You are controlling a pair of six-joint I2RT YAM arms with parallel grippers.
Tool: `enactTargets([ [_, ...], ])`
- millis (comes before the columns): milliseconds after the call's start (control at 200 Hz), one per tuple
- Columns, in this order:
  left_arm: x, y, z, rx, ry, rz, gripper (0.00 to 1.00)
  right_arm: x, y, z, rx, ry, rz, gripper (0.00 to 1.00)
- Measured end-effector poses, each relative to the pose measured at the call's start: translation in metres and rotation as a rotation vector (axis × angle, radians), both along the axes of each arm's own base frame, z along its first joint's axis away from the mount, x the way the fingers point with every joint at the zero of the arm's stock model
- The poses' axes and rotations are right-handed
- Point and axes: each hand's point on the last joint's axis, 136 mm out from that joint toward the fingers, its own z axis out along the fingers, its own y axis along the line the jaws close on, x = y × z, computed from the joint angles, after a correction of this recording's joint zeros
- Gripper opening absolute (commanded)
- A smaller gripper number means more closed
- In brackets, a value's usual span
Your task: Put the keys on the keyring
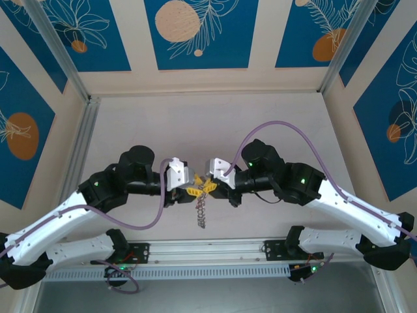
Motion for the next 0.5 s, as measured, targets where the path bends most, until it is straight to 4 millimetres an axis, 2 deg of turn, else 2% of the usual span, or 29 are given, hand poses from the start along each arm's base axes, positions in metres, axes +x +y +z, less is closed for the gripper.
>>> enactTargets([
  [80,-0.001,-0.001,-0.004,0.014,-0.003,-0.008,0.0,0.001,-0.001,-0.003,-0.012,0.004,-0.005,0.0],
  [275,-0.004,-0.001,-0.005,0.017,-0.001,-0.019,0.0,0.001,-0.002,-0.005,-0.023,0.007,-0.008,0.0],
  [440,-0.007,0.003,0.005,-0.068,-0.019,-0.007,0.0,-0.001,0.0,0.004,0.017,-0.006,0.005,0.0],
  [500,-0.009,0.004,0.01,-0.111,-0.02,-0.008,0.0,-0.003,0.002,0.008,0.041,-0.011,0.017,0.05],
])
